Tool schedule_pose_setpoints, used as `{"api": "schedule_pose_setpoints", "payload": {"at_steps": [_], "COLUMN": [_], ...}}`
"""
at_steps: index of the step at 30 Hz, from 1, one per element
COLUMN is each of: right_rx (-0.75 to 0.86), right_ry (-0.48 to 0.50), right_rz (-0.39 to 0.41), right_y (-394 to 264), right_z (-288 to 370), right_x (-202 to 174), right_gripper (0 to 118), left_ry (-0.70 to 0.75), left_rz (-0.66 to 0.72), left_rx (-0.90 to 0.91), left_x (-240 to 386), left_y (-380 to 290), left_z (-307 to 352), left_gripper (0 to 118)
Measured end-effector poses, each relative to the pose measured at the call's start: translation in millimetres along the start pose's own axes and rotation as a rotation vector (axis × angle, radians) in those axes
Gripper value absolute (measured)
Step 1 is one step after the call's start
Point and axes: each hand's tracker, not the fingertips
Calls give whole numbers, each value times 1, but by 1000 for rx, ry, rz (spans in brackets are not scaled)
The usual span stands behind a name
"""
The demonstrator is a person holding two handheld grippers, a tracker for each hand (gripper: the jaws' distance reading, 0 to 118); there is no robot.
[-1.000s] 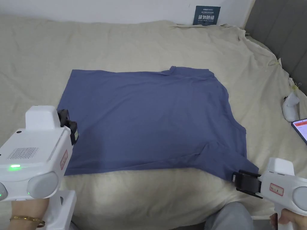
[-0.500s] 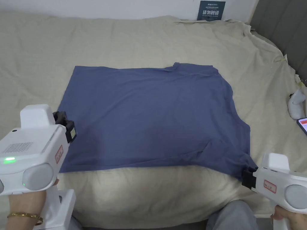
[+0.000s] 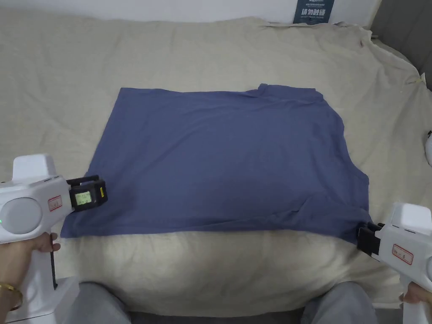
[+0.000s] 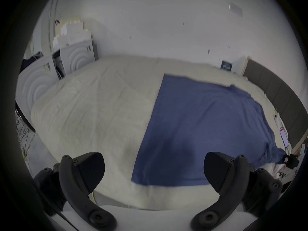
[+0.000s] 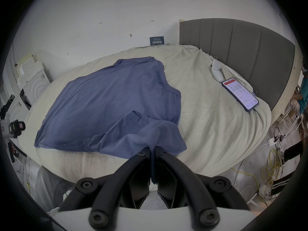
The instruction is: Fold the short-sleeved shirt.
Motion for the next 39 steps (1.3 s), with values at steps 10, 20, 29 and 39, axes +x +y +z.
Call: {"api": "schedule_pose_setpoints", "payload": {"at_steps": [10, 20, 29, 39], "right_rx": [-14, -20, 37, 200], "right_ry": [-16, -24, 24, -40], "right_rz": [-12, -14, -51, 3], "right_y": [-2, -2, 34, 140], "right_z": [-5, -3, 17, -5], "right_x": [-2, -2, 9, -16], "right_gripper": [4, 4, 4, 4], "left_ry": [42, -1, -131, -72], "left_rz": [24, 54, 282, 260], "left_rx": [-234, -213, -48, 117], "left_x": [-18, -6, -31, 4], "left_y": [-23, -37, 5, 90], "left_z": [-42, -52, -9, -34], "left_gripper": [78, 0, 0, 0]}}
